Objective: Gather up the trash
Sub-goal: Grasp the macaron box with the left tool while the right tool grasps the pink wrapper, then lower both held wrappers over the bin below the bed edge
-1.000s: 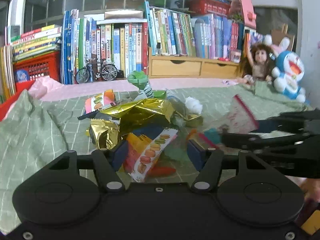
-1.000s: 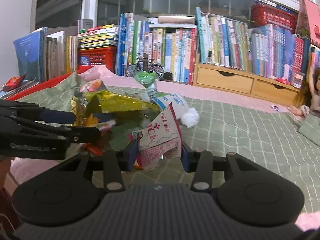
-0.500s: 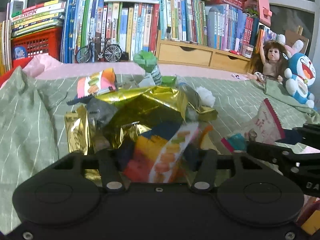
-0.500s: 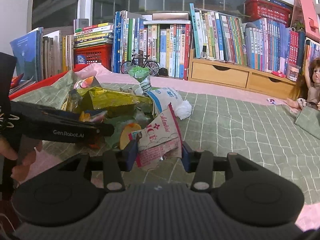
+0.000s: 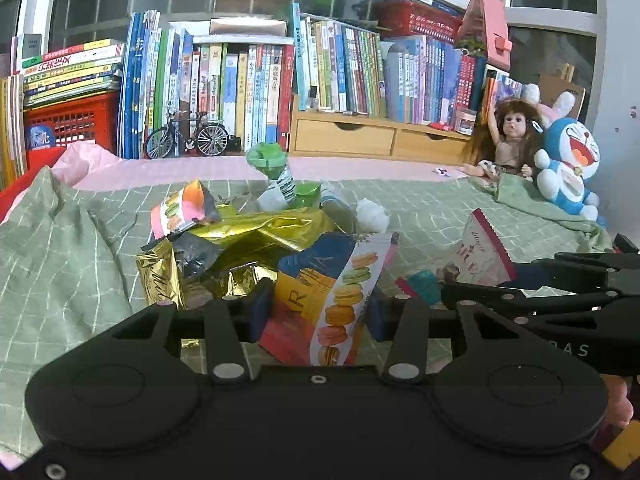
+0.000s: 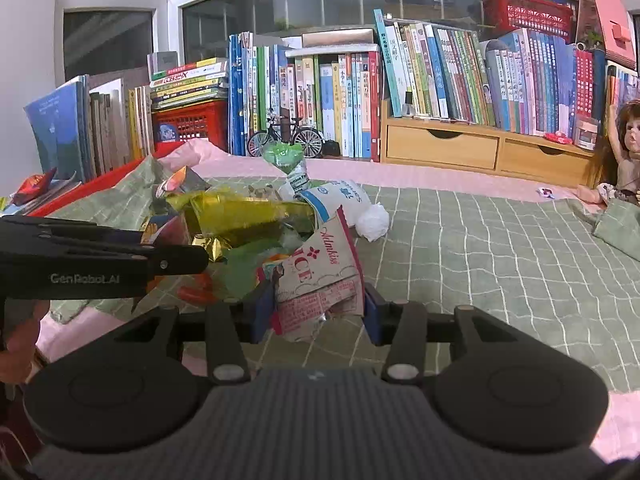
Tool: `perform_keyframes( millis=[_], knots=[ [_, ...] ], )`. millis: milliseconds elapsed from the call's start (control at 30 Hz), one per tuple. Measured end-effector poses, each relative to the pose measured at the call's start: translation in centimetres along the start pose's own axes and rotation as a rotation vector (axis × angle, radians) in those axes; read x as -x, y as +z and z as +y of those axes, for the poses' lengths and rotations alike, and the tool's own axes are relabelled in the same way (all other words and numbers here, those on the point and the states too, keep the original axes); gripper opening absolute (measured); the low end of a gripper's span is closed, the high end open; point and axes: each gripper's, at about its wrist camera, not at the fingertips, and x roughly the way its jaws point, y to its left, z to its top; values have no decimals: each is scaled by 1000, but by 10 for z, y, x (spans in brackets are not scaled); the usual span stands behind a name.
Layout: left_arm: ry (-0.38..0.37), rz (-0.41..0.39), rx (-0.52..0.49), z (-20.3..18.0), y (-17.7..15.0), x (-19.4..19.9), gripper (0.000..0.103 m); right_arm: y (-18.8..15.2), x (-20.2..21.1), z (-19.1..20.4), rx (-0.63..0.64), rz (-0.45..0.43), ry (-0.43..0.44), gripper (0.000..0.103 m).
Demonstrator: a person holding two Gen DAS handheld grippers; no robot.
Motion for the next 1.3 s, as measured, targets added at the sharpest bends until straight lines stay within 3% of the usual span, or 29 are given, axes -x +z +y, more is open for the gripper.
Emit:
perform_keyframes(
  millis=[400,700,1000,1300],
  knots=[
    [-106,-6,49,-2,-5,54,44,-9,38,-1,-71,22,22,53],
    [-160,53,10,-16,-37,96,44,-32,80,8,-89,109,52,53],
    [-182,198,-2,-25,-96,107,44,-79,93,16,-104,285,71,53],
    [-168,428,52,-25,-161,58,44,-135,59,13,-173,536,44,54]
  ],
)
